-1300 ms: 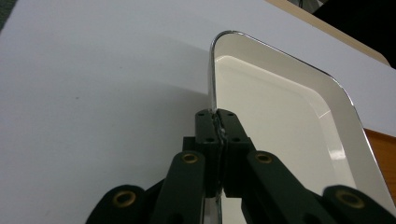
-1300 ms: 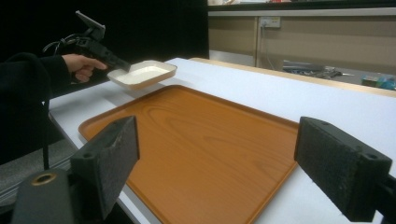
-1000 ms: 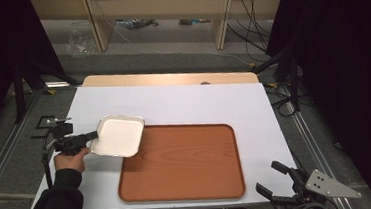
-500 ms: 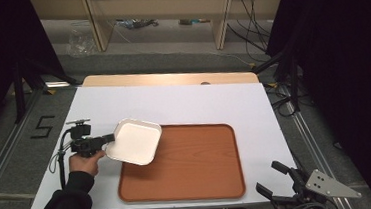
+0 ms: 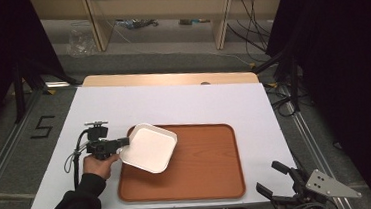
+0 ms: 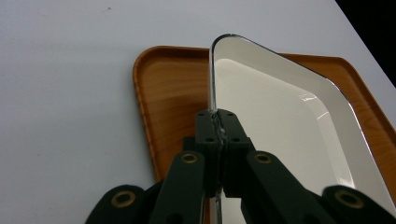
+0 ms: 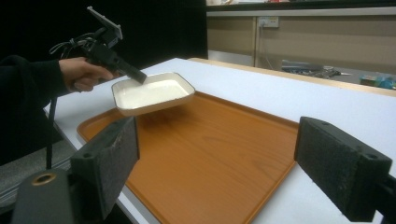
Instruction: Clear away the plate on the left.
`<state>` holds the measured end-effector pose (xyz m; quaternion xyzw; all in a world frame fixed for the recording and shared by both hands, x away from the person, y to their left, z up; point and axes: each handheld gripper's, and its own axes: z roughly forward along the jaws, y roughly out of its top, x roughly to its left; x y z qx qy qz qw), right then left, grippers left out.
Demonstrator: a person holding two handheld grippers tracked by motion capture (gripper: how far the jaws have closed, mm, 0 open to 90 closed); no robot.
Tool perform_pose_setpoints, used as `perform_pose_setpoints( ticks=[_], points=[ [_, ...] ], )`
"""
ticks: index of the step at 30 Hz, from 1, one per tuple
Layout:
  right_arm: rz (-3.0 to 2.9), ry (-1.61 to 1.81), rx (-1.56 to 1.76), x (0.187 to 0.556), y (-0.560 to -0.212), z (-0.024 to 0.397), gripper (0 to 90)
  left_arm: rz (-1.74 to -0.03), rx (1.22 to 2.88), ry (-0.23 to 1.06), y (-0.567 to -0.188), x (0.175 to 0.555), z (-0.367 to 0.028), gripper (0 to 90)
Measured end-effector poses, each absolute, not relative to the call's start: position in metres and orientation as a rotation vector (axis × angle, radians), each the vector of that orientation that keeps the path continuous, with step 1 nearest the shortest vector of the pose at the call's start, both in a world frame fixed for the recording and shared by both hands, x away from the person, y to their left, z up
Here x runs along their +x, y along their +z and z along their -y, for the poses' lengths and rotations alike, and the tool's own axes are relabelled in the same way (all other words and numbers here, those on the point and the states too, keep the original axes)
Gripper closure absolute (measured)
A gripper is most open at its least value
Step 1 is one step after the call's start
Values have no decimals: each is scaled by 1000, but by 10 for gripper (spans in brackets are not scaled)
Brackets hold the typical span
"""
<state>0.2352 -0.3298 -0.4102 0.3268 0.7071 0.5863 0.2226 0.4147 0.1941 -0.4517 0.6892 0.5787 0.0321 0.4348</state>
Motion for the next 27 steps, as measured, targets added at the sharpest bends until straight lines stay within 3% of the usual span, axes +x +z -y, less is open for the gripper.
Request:
perform_pose_setpoints(
  ticks=[27],
  points=[
    [-1953, 1618, 896, 235, -410, 330, 151, -1347, 1889, -58, -474, 402, -134, 875]
  ],
)
